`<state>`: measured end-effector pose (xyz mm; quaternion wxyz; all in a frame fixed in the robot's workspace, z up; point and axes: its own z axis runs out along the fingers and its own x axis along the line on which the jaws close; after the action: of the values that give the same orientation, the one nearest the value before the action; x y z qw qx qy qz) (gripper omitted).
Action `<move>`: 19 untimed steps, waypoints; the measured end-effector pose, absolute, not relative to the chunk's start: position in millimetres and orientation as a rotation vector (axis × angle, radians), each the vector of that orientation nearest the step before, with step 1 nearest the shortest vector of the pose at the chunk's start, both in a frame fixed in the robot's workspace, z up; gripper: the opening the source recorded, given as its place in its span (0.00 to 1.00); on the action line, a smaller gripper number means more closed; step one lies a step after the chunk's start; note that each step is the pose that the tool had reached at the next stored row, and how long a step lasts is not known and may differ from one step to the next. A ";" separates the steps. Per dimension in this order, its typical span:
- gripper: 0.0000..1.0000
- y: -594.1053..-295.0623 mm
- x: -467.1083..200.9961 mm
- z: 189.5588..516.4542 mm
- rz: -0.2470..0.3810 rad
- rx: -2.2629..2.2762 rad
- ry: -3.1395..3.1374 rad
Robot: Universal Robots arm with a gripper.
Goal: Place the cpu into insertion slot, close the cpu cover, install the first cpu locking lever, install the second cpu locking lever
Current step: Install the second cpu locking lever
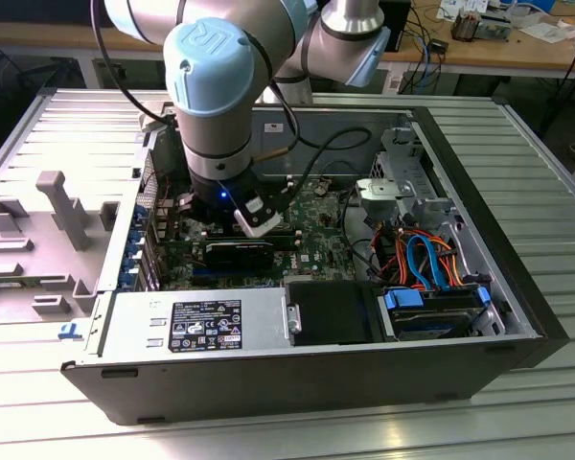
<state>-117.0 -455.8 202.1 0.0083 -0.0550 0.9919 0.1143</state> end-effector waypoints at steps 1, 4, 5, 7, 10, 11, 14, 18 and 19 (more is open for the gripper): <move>0.11 -455.1 -116.9 201.7 0.359 -0.173 3.099; 0.11 -454.3 -116.9 200.9 0.361 -0.175 3.099; 0.11 -453.9 -116.9 200.6 0.361 -0.176 3.099; 0.11 -452.5 -116.6 198.8 0.362 -0.177 3.099; 0.11 -452.2 -116.5 196.4 0.362 -0.177 3.099; 0.11 -452.2 -116.4 195.5 0.362 -0.177 3.099; 0.11 -451.9 -115.8 193.1 0.353 -0.177 3.101; 0.11 -444.5 -115.0 202.4 0.354 -0.183 3.130; 0.11 -444.5 -115.0 202.2 0.354 -0.183 3.130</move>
<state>-115.0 -444.5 202.2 -0.0067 -0.0580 0.9920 0.1121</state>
